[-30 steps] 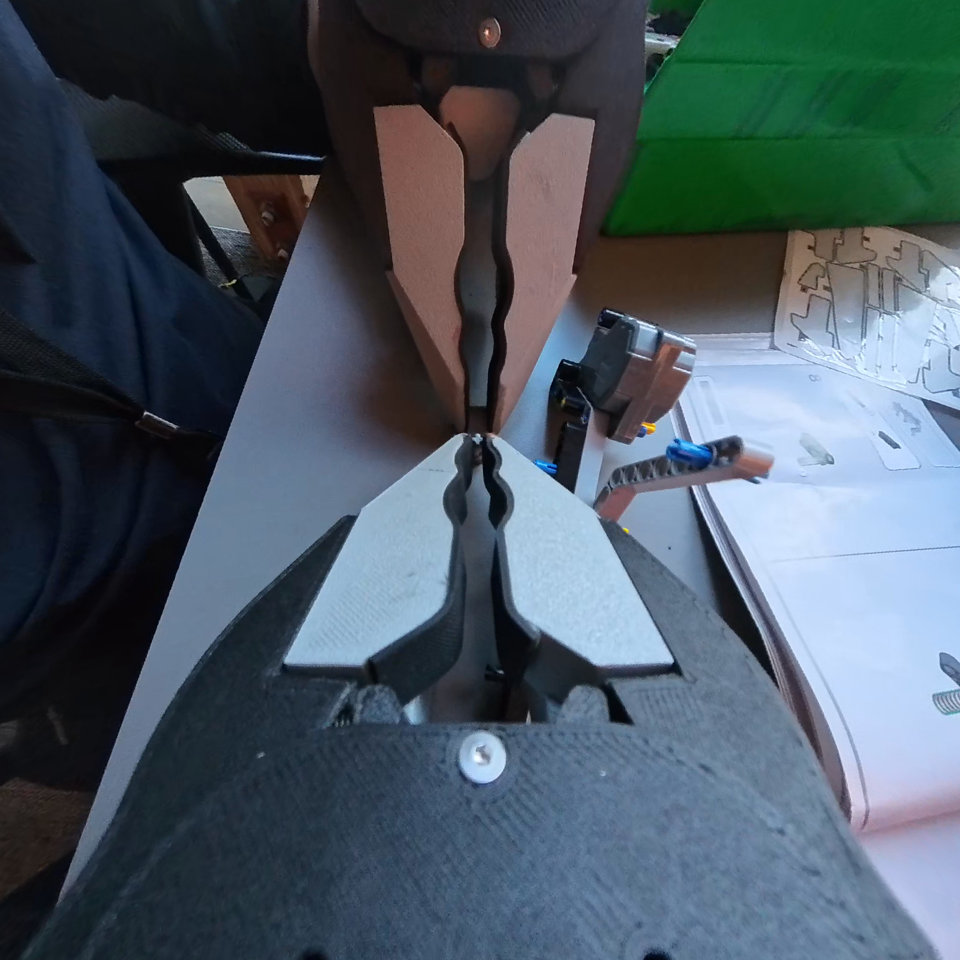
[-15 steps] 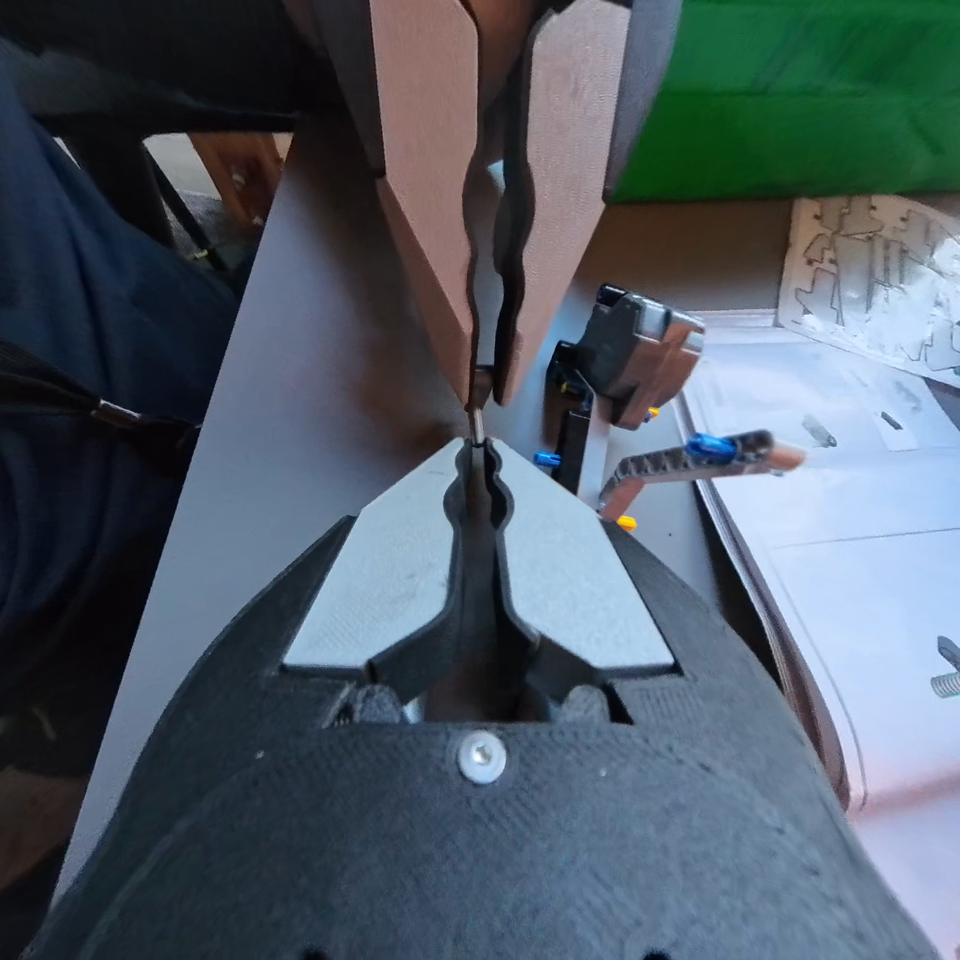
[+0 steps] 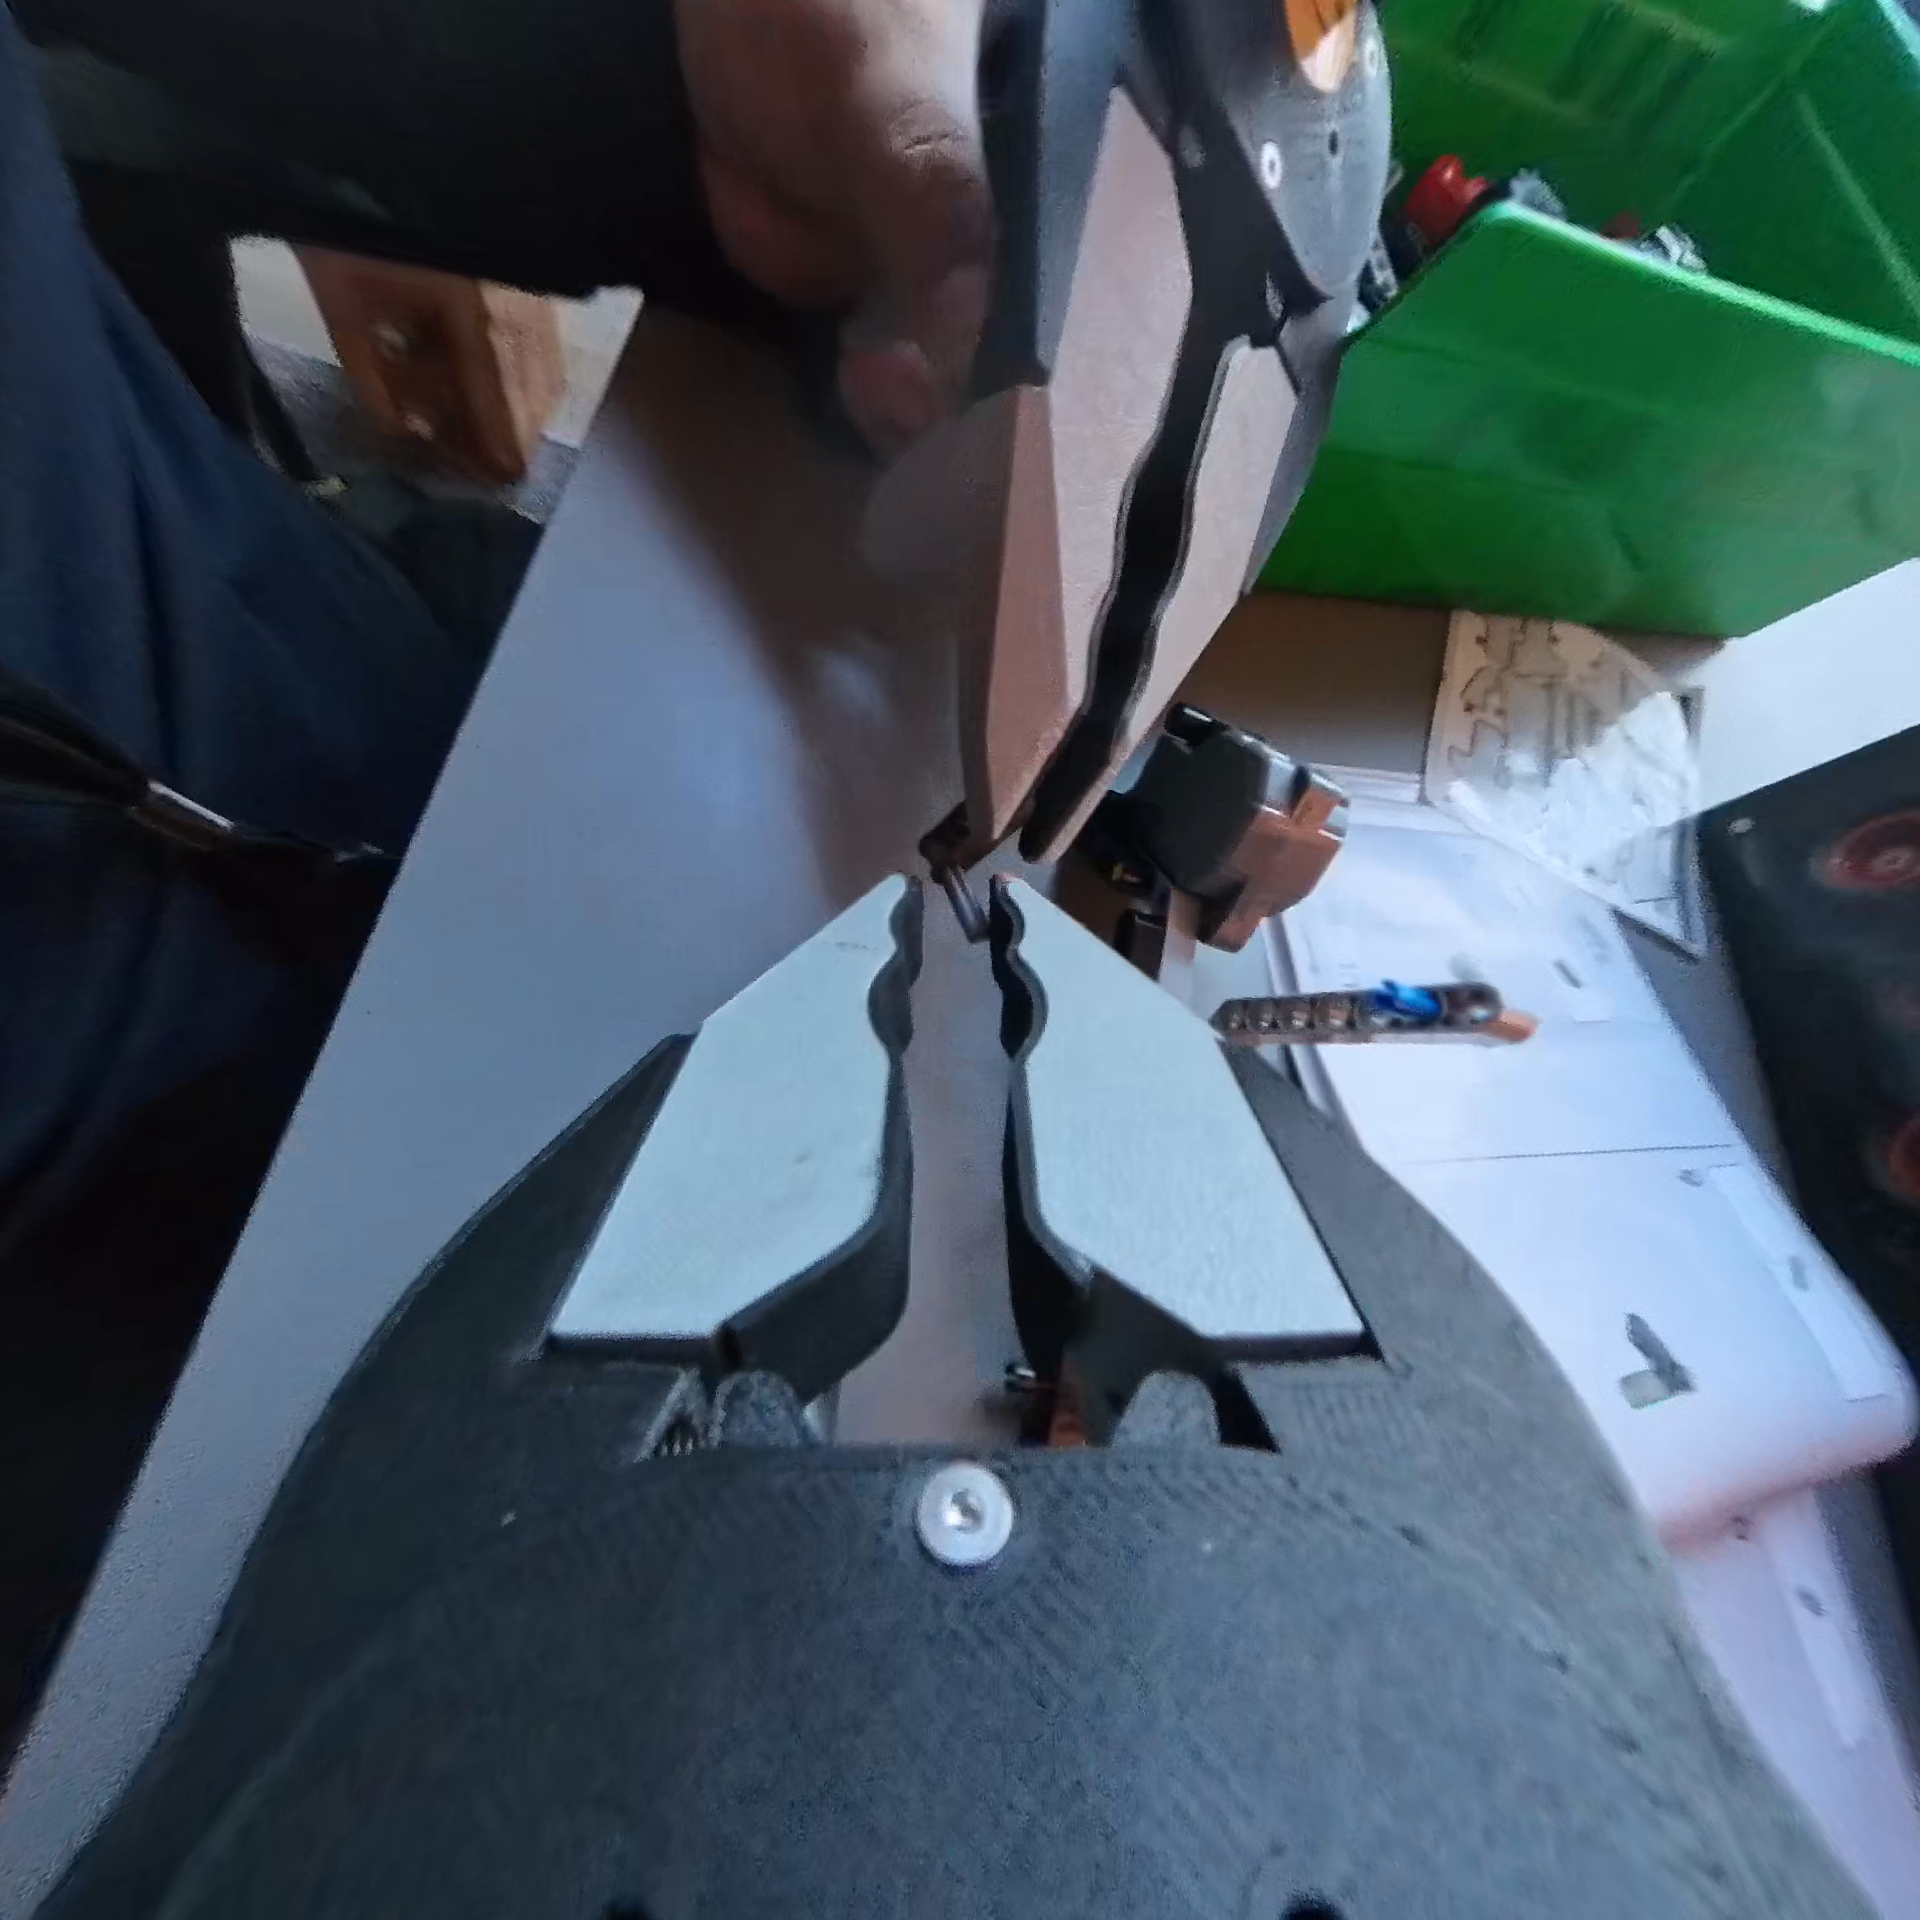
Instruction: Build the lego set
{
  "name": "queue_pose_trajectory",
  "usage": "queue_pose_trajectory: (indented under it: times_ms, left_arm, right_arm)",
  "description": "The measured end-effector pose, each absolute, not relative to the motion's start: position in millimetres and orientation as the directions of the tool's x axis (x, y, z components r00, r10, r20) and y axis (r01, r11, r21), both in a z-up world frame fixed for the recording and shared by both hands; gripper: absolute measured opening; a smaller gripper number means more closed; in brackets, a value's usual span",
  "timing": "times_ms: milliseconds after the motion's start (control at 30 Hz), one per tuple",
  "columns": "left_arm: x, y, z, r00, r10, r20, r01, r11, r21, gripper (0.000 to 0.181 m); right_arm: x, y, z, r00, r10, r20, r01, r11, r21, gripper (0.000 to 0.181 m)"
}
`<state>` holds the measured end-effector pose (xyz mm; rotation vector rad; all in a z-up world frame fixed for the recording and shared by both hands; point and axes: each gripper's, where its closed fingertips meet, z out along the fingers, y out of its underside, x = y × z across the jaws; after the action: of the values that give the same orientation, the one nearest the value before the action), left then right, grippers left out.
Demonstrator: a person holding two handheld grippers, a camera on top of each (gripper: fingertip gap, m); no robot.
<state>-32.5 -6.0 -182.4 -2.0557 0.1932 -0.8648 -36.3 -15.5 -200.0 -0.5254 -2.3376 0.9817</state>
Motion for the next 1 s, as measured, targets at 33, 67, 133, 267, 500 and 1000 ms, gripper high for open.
queue_pose_trajectory:
  times_ms: [33, 67, 133, 267, 500, 1000]
  left_arm:
    - [-32, -6, -182, 0.738, -0.424, 0.525, 0.194, -0.612, -0.767, 0.007]
    - [-31, -5, -182, 0.733, -0.420, 0.535, 0.207, -0.612, -0.763, 0.006]
    - [-33, -4, -179, 0.734, -0.418, 0.535, 0.223, -0.596, -0.771, 0.007]
    - [-42, -6, -161, 0.760, -0.441, 0.478, 0.246, -0.486, -0.839, 0.000]
    - [-42, -18, -157, 0.760, -0.438, 0.480, 0.259, -0.474, -0.842, 0.010]
    - [-21, -7, -126, 0.817, -0.492, 0.299, 0.146, -0.326, -0.934, 0.005]
  right_arm:
    - [-37, -15, -200, -0.764, 0.520, 0.382, 0.111, 0.689, -0.716, 0.006]
    - [-36, -15, -200, -0.758, 0.501, 0.419, 0.085, 0.712, -0.697, 0.005]
    - [-35, -16, -200, -0.763, 0.506, 0.402, 0.093, 0.702, -0.706, 0.003]
    - [-35, -11, -190, -0.785, 0.585, 0.202, 0.201, 0.550, -0.811, 0.002]
    - [-37, -14, -157, -0.771, 0.616, 0.159, 0.124, 0.391, -0.912, 0.002]
    - [-35, -14, -123, -0.709, 0.635, 0.305, -0.106, 0.332, -0.937, 0.002]
